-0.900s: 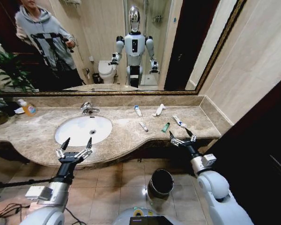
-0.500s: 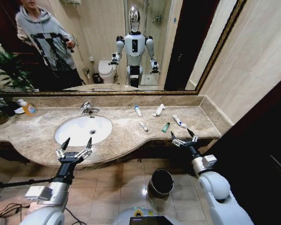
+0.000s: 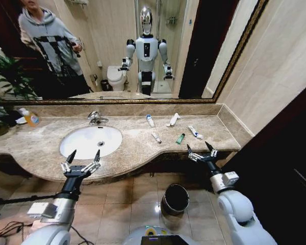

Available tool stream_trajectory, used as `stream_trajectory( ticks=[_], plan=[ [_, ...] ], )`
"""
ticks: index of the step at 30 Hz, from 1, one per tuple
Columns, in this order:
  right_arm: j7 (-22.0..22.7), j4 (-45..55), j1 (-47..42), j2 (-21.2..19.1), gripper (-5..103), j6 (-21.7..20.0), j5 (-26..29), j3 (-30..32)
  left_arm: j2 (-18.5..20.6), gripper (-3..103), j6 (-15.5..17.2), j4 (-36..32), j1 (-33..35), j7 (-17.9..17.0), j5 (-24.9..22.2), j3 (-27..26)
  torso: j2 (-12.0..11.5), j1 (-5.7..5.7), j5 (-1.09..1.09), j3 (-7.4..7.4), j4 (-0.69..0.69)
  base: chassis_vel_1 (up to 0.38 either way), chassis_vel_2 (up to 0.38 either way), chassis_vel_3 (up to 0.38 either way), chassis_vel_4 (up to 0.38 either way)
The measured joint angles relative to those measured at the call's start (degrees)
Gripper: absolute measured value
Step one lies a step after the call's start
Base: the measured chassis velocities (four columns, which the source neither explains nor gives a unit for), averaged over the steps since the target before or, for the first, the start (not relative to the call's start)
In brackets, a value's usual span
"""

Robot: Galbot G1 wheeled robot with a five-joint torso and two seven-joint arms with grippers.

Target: Pick up the trash from the sink and place it in the trash bin.

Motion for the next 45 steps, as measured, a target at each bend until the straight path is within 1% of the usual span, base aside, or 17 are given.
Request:
stream_trajectory(
  ticks=[4,5,7,9,11,14,15,18,23,26,30,34,36,38,40,41,45],
  plan=[
    [-0.05,-6.14,6.75,-4.03,100,-1.57,2.48,-1.34,0.00,100,0.00,-0.01,0.00,-0.01,0.00,0.00,0.00,0.01,0.00,0.00,0.01,0.000,0.000,0.000,0.000],
    [-0.05,-6.14,6.75,-4.03,100,-1.57,2.48,-1.34,0.00,100,0.00,-0.01,0.00,-0.01,0.00,0.00,0.00,0.01,0.00,0.00,0.01,0.000,0.000,0.000,0.000],
    [-0.37,-9.71,10.33,-5.08,100,-1.81,2.99,-2.47,0.01,100,0.00,0.00,0.00,0.00,0.00,0.00,0.00,0.00,0.00,0.01,0.00,0.000,0.000,0.000,0.000],
    [-0.73,-14.06,14.39,-5.32,100,-1.97,3.03,-3.57,0.00,100,0.00,0.00,0.00,0.00,0.00,0.00,0.00,0.00,0.00,0.01,0.01,0.000,0.000,0.000,0.000],
    [-0.81,-15.85,15.86,-5.32,100,-2.03,3.02,-3.94,0.00,100,0.00,0.00,0.00,-0.01,0.00,0.00,0.00,0.00,0.00,0.01,0.01,0.000,0.000,0.000,0.000],
    [-1.38,-23.90,21.60,-5.53,100,-1.98,2.91,-5.03,0.00,100,0.00,0.00,0.00,-0.01,0.00,0.00,0.00,0.01,0.01,0.01,0.02,0.000,0.000,0.000,0.000],
    [-1.38,-23.90,21.60,-5.53,100,-1.98,2.91,-5.03,0.00,100,0.00,0.00,0.00,-0.01,0.00,0.00,0.00,0.01,0.01,0.01,0.02,0.000,0.000,0.000,0.000],
    [-1.83,-30.39,25.39,-6.19,100,-1.28,2.88,-5.19,0.00,100,0.00,0.00,0.00,0.00,0.00,0.00,0.00,0.01,-0.01,0.01,0.01,0.000,0.000,0.000,0.000],
    [-2.61,-35.60,27.69,-6.76,100,-0.09,3.04,-5.21,0.00,100,0.00,0.00,0.00,0.00,0.00,0.00,-0.01,0.01,0.00,0.01,0.01,0.000,0.000,0.000,0.000],
    [-3.53,-38.56,28.35,-7.14,100,0.86,5.00,-5.33,0.00,100,0.00,0.00,0.00,0.00,0.00,0.00,0.00,0.01,0.00,0.00,0.00,0.000,0.000,0.000,0.000],
    [-4.48,-40.77,29.58,-7.01,100,2.37,6.01,-5.72,0.00,100,0.00,0.00,0.00,0.00,0.00,0.00,0.00,0.00,0.00,0.00,0.01,0.000,0.000,0.000,0.000],
    [-5.27,-42.01,30.85,-6.95,101,2.85,6.16,-6.35,0.00,100,0.00,0.00,0.00,0.00,0.00,0.00,0.00,0.01,-0.01,0.00,0.01,0.000,0.000,0.000,0.000],
    [-5.82,-43.37,32.16,-6.70,94,3.11,5.91,-6.81,0.00,100,0.00,0.00,0.00,0.00,0.00,0.00,0.00,0.01,-0.01,0.00,0.01,0.000,0.000,0.000,0.000],
    [-5.95,-43.79,32.57,-6.57,94,3.18,5.82,-6.94,0.00,100,0.00,0.00,0.00,0.00,0.00,0.00,0.00,0.01,-0.01,0.00,0.01,0.000,0.000,0.000,0.000],
    [-6.25,-44.54,33.41,-6.21,87,3.17,5.58,-7.16,0.00,100,0.00,0.00,0.00,-0.01,0.00,0.00,0.00,0.01,0.00,0.00,0.01,0.000,0.000,0.000,0.000],
    [-6.25,-44.54,33.41,-6.21,87,3.17,5.58,-7.16,0.00,100,0.00,0.00,0.00,-0.01,0.00,0.00,0.00,0.01,0.00,0.00,0.01,0.000,0.000,0.000,0.000],
    [-6.61,-44.76,33.81,-6.03,70,3.09,5.36,-7.20,0.00,100,0.00,0.00,0.00,0.00,0.00,0.00,0.00,0.00,-0.01,0.00,0.01,0.000,0.000,0.000,0.000]
  ],
)
